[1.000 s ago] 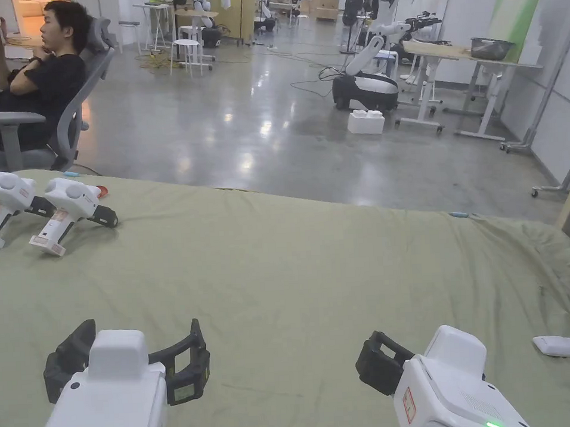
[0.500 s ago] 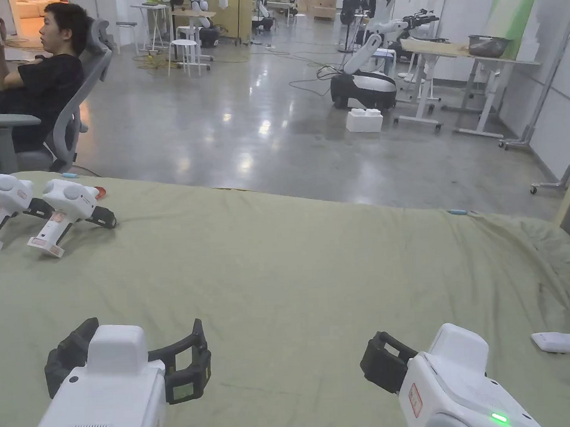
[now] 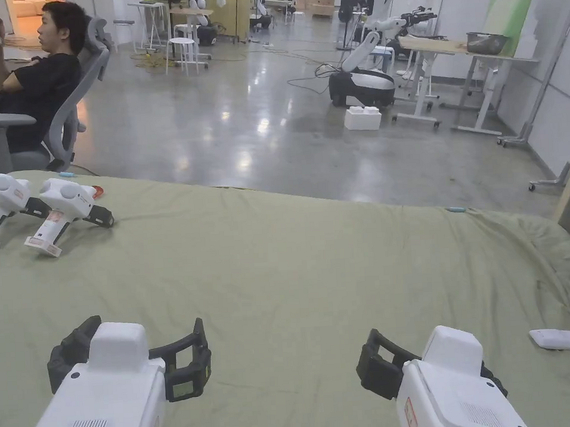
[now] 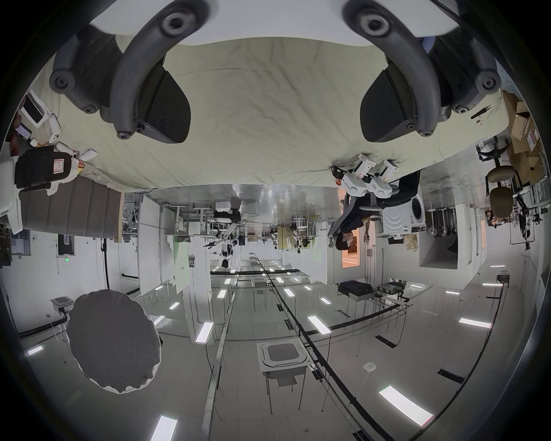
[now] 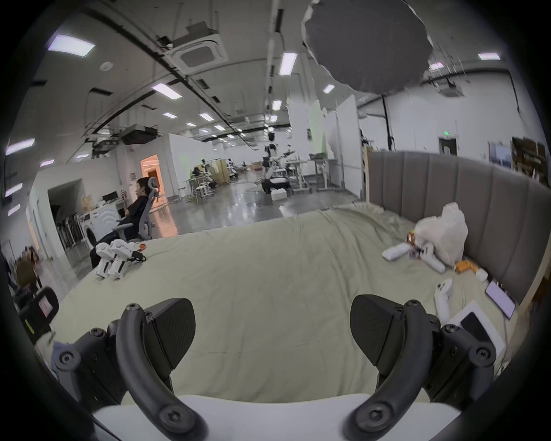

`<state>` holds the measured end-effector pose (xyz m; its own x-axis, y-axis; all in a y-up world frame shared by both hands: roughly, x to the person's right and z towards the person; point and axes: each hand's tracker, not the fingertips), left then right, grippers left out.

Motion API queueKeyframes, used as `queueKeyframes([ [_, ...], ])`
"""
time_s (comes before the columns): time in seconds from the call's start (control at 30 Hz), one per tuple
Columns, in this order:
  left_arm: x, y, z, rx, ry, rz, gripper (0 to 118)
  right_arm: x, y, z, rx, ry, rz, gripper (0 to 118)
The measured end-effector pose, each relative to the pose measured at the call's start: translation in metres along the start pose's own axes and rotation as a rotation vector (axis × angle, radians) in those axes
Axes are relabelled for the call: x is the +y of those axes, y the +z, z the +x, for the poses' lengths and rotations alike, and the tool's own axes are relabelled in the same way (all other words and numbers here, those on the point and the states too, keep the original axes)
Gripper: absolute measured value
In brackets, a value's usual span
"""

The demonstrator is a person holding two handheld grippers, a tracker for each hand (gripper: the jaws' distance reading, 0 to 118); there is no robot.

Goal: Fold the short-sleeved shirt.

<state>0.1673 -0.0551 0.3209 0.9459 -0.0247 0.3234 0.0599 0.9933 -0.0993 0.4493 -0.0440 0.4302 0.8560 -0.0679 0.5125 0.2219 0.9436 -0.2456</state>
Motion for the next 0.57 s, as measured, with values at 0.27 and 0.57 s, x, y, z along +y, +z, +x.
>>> queueKeyframes([
  [0.27,-0.0002,-0.0023,0.0027,-0.009,-0.035,-0.002,116,-0.0047,-0.0041,-0.0033,0.013,0.015,0.109,107],
  [0.57,0.0030,-0.0083,-0.0043,0.001,-0.017,0.007,116,-0.0068,-0.0071,-0.0034,0.012,0.061,0.160,107],
])
